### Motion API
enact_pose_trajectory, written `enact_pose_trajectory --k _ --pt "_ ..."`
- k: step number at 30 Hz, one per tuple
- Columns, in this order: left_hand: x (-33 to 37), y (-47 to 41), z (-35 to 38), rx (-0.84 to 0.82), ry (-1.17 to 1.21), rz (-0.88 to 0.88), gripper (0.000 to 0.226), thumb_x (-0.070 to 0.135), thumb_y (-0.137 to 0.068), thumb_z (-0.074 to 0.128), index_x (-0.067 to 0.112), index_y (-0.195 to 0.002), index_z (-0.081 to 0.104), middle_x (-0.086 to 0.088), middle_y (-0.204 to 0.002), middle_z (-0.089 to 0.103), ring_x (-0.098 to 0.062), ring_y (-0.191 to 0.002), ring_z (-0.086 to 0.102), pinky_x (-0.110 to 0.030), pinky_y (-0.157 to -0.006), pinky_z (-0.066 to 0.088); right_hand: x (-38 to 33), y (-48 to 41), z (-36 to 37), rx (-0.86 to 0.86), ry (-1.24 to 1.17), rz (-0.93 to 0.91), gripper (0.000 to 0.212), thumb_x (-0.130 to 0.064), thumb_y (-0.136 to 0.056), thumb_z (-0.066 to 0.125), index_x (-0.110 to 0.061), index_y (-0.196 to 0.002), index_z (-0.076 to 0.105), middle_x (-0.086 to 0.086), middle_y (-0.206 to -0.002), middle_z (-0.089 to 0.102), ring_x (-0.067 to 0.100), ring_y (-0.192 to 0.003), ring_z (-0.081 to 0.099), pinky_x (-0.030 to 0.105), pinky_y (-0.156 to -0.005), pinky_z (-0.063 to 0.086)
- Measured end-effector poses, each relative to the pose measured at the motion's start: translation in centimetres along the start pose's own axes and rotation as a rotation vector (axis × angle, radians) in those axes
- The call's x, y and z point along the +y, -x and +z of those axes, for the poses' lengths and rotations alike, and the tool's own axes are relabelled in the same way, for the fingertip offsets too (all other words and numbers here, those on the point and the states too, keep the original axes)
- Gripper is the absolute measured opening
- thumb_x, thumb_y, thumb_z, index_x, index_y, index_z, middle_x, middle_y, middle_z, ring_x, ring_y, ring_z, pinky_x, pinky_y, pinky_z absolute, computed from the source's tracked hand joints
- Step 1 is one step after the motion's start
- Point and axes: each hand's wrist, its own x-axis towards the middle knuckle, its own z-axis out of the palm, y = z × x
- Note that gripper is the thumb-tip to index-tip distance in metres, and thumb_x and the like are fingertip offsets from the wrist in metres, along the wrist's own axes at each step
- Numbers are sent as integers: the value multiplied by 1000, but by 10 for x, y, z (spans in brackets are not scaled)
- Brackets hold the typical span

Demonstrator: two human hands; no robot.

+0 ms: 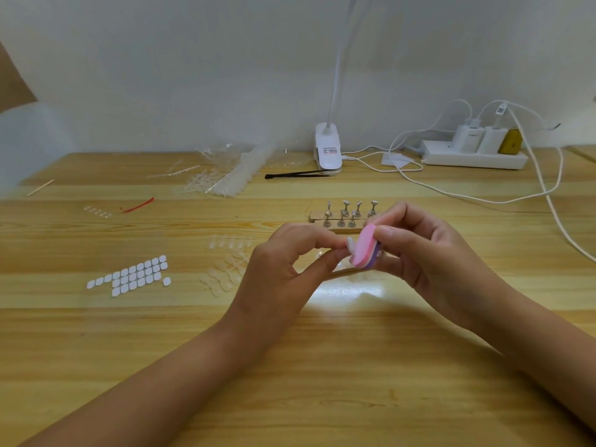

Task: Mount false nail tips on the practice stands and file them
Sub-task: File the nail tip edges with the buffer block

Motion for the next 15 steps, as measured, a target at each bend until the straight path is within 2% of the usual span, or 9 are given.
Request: enact_pose_trajectory --k 3,6,10,13,15 --pt "1 0 0 -4 10 0 16 29 -87 67 28 -102 72 11 -101 71 -16 -104 66 -40 -89 54 1 1 1 -64 11 15 11 -20 -82 75 -15 -86 66 8 -92 71 22 -84 71 28 -74 57" --pt "2 -1 0 -20 3 -27 17 24 -86 70 30 -102 72 12 -102 71 -15 -108 64 -36 -92 52 1 -1 0 31 26 -30 10 -24 -80 73 -17 -84 68 7 -90 70 22 -86 70 30 -75 57" --pt "4 -2 0 -34 -82 28 15 32 -87 69 24 -98 74 13 -104 66 -15 -113 57 -23 -96 42 0 0 1 -46 12 -59 6 -21 -83 74 -18 -85 69 3 -90 72 21 -86 72 30 -75 58" --pt "5 -2 0 -28 -119 19 11 34 -87 68 26 -94 72 12 -101 61 -14 -109 51 -19 -94 36 1 0 1 39 47 -71 6 -22 -80 73 -18 -83 69 4 -89 71 20 -85 71 30 -74 58" --pt "6 -2 0 -33 -119 10 10 32 -86 65 28 -93 72 11 -99 60 -14 -108 50 -18 -94 34 1 0 0 6 59 -60 7 -23 -81 74 -18 -84 69 4 -90 72 21 -86 72 30 -75 58"
